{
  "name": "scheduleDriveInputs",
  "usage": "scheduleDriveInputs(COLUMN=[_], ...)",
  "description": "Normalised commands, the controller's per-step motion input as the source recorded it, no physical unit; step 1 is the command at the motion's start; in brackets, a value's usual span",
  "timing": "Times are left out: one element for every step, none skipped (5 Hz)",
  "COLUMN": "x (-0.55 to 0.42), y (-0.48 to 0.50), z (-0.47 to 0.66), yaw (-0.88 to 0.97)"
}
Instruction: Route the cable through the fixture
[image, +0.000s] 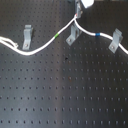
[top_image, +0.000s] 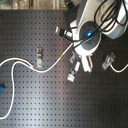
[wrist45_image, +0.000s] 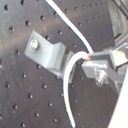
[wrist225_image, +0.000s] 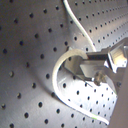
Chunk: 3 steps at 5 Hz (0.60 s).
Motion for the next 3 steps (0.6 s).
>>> scheduleDriveInputs(x=[0.215, 0.0, -0.203], y=[0.078, 0.0, -0.044], z=[0.07, 0.11, 0.39], yaw=[0.59, 0.02, 0.04])
